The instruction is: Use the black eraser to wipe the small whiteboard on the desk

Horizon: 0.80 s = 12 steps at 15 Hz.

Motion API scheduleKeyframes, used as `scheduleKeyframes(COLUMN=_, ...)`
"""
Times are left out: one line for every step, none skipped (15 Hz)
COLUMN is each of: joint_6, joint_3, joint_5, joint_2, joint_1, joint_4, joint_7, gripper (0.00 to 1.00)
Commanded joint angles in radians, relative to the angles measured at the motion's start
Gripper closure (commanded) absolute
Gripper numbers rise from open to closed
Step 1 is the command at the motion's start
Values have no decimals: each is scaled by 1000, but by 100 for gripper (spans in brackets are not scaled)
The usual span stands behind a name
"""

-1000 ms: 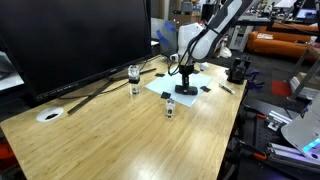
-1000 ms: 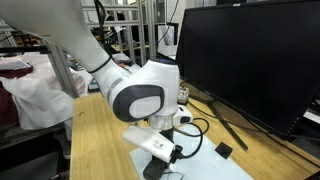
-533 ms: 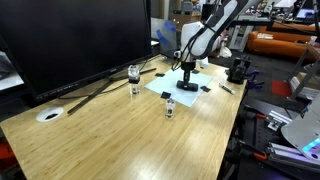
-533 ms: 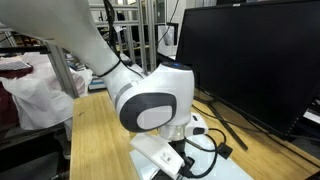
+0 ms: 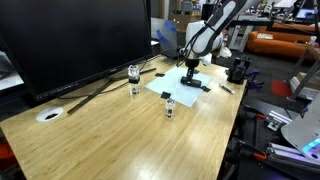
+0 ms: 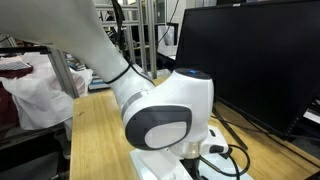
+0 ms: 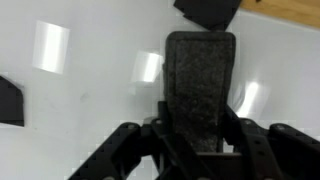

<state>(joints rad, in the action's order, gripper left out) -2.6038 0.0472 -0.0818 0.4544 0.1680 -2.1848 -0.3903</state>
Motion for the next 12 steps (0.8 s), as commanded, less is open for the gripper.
scheduleKeyframes(joint_6=-23, joint_3=13, joint_5=0, joint_2=45, joint_1=31, joint_4=25, joint_7=19, gripper=74)
scheduleKeyframes(joint_6=-21, joint_3=16, joint_5=-2, joint_2=46, joint_1=34, joint_4=28, joint_7=22, gripper=74)
scheduleKeyframes(joint_6=-18, joint_3=13, joint_5=-1, joint_2=50, joint_1=37, joint_4=34, joint_7=19, gripper=74)
scheduleKeyframes(joint_6=-15, joint_3=7, joint_5=-1, joint_2=53, joint_1=38, joint_4=38, joint_7=14, gripper=74)
scheduleKeyframes(joint_6=-12, joint_3=-1, joint_5=0, joint_2=56, joint_1=36, joint_4=43, joint_7=7, gripper=74)
scheduleKeyframes(joint_6=-7, joint_3=-8, joint_5=-5, joint_2=59, joint_1=30, joint_4=49, joint_7=0, gripper=74)
scheduleKeyframes(joint_6=-3, joint_3=-15, joint_5=-7, joint_2=63, joint_1=26, joint_4=55, joint_7=-7, gripper=74)
scheduleKeyframes(joint_6=3, joint_3=-24, joint_5=-11, joint_2=69, joint_1=21, joint_4=64, joint_7=-16, gripper=74)
scheduleKeyframes(joint_6=14, joint_3=-39, joint_5=-13, joint_2=78, joint_1=18, joint_4=77, joint_7=-34, gripper=74)
scheduleKeyframes(joint_6=26, joint_3=-51, joint_5=-18, joint_2=88, joint_1=13, joint_4=91, joint_7=-49, gripper=74)
scheduleKeyframes(joint_6=43, joint_3=-57, joint_5=-31, joint_2=101, joint_1=2, joint_4=108, joint_7=-58, gripper=74)
scheduleKeyframes(joint_6=53, joint_3=-69, joint_5=-36, joint_2=112, joint_1=0, joint_4=120, joint_7=-75, gripper=74)
